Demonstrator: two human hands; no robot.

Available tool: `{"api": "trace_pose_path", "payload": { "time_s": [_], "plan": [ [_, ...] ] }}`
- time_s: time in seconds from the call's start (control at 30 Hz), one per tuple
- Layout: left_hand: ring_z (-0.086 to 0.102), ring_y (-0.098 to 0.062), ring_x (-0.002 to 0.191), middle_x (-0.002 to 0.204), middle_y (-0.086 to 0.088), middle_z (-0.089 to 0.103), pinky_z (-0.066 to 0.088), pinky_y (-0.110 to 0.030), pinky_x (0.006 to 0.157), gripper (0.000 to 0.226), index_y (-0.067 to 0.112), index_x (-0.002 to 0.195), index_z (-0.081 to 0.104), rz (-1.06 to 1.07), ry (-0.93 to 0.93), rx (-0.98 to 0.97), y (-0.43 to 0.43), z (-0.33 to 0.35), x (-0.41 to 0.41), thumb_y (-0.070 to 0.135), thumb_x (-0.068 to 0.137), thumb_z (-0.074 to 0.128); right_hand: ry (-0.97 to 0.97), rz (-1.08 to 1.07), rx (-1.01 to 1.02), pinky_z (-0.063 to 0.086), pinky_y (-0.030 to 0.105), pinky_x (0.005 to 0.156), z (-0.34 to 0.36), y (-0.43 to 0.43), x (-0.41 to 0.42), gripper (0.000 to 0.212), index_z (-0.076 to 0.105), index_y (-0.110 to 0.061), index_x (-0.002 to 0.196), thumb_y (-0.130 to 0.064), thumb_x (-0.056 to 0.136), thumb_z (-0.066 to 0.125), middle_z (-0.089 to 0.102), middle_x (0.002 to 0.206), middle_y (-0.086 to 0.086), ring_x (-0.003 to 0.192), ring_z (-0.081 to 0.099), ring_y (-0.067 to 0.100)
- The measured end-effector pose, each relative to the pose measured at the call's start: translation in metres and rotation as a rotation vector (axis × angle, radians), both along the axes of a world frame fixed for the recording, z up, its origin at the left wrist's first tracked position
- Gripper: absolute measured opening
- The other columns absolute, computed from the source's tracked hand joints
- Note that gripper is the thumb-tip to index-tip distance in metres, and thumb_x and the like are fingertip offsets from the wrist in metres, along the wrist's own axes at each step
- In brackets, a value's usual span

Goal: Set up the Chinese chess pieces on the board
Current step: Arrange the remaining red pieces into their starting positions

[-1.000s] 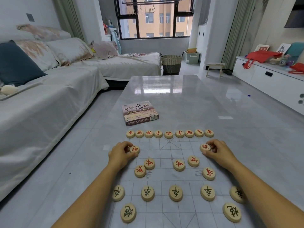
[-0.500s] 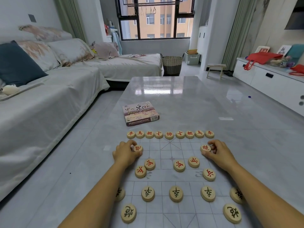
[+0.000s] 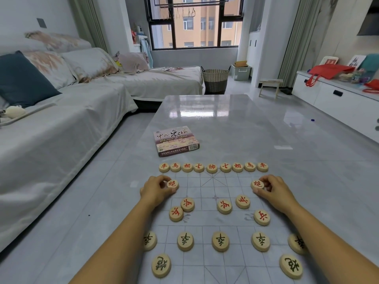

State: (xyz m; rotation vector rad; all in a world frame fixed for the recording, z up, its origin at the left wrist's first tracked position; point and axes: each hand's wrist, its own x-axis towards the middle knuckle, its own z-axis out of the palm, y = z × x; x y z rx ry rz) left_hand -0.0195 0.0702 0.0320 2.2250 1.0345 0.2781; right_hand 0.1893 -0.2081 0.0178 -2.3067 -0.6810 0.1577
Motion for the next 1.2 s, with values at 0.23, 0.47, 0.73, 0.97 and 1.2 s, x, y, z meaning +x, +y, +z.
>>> {"api": "trace_pose_path", "payload": {
  "time_s": [0.23,0.47,0.73,0.97,1.2],
  "plan": [
    [0.053,-0.02,0.103,0.105,-0.002,0.052,0.043,-0.044,0.097,0.039,0.024,0.114,0.061,-0.031,-0.083,-0.015,0.0004,-0.0009,-0.0067,0.035,0.078,0.07,-0.009,-0.01,0.003,0.047,0.035,0.083,0.0013,0.0007,-0.0051,0.034,0.056,-0.013,0.108,-0.027,0.08,0.07,0.049,0.107,0.007,0.092,0.052,0.02],
    [0.052,-0.019,0.096,0.102,-0.003,0.052,0.043,-0.043,0.096,0.04,0.021,0.115,0.061,-0.032,-0.108,-0.004,-0.0006,-0.0026,-0.0071,0.029,0.077,0.072,-0.014,-0.012,-0.007,0.048,0.038,0.087,0.0031,-0.0004,-0.0073,0.035,0.056,-0.013,0.11,-0.028,0.082,0.068,0.049,0.107,0.007,0.095,0.053,0.023],
    [0.052,-0.018,0.095,0.102,-0.002,0.052,0.043,-0.045,0.096,0.039,0.019,0.112,0.062,-0.018,-0.112,0.002,-0.0019,-0.0021,-0.0063,0.029,0.076,0.073,-0.017,-0.011,-0.029,0.047,0.037,0.087,0.0026,-0.0001,-0.006,0.037,0.055,-0.013,0.113,-0.03,0.082,0.067,0.048,0.11,0.008,0.096,0.052,0.022],
    [0.051,-0.017,0.095,0.102,-0.001,0.052,0.044,-0.043,0.096,0.037,0.02,0.112,0.061,-0.022,-0.104,0.023,-0.0019,-0.0033,-0.0066,0.03,0.077,0.072,-0.013,-0.009,-0.037,0.046,0.036,0.087,0.0029,-0.0007,-0.0067,0.039,0.054,-0.014,0.118,-0.03,0.083,0.066,0.048,0.112,0.008,0.097,0.05,0.021],
    [0.051,-0.016,0.096,0.102,0.0,0.051,0.043,-0.042,0.096,0.039,0.021,0.114,0.06,-0.028,-0.095,0.034,-0.0007,-0.0043,-0.0064,0.03,0.078,0.071,-0.008,-0.012,-0.038,0.047,0.038,0.087,0.003,-0.0007,-0.0073,0.039,0.054,-0.015,0.117,-0.031,0.084,0.066,0.048,0.111,0.007,0.096,0.051,0.02]
  ]
}}
